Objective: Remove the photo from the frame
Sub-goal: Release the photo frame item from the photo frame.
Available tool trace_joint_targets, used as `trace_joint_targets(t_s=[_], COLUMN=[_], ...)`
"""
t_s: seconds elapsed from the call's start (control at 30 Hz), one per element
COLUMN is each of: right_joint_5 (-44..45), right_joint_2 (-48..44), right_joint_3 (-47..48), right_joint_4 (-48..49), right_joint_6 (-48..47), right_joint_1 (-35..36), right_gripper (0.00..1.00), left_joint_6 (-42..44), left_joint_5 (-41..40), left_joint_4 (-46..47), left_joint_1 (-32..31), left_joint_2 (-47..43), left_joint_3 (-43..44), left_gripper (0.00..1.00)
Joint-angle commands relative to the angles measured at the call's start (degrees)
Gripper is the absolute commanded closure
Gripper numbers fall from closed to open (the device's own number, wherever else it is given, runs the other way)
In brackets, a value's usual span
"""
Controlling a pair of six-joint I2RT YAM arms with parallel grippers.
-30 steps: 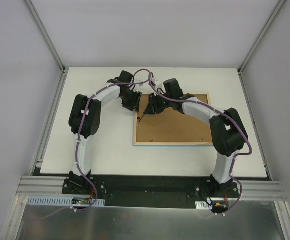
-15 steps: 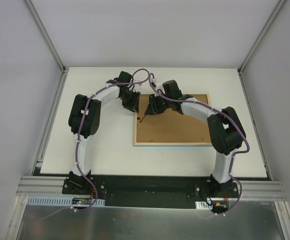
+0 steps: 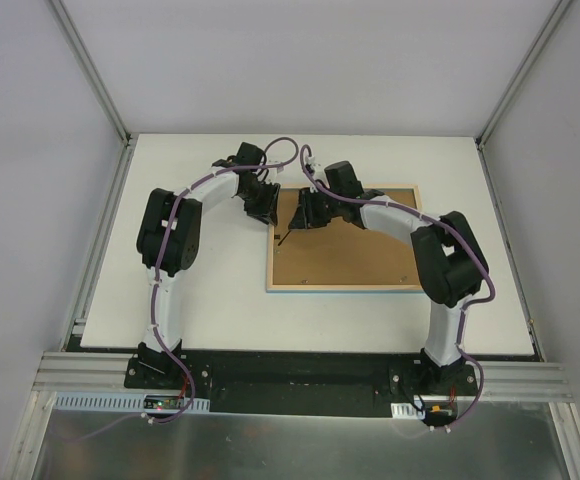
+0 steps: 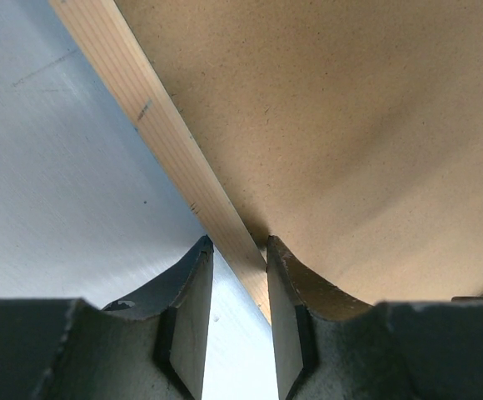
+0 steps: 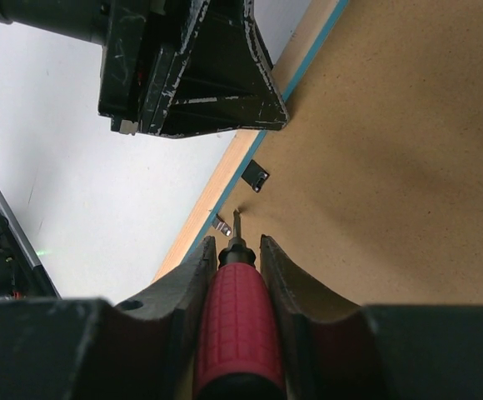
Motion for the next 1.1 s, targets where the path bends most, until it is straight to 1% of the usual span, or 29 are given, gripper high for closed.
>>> trace_joint_targets(t_s=[0.0,0.1,0.5,1.07], right_joint_5=[-0.96,-1.57,-4.12,-6.50], right_joint_2=[0.40,0.66,1.10,0.23], right_joint_3=[0.24,0.32,0.41,0.85], right_joint_4=[0.60,2.36,2.45,1.21], right_joint_6=[1.08,1.61,1.52,-2.35], right_joint_1=[0.44,0.44,0.71,0.79], right_gripper=[0.99,0.99,0.99,0.99], left_joint_6=[0.08,-0.01,-0.18,-0.45], left_joint_5=[0.51,0.69,0.69,1.04], left_joint_4=[-0.58,-0.66,-0.66,-0.66], left_joint_1=[0.83,0.83,0.91,1.44], left_joint_2=[1.15,1.24,1.42,1.16], left_joint_3=[-0.89,-0.89,-0.89,-0.98], left_gripper=[0.72,0.72,0.73,0.73])
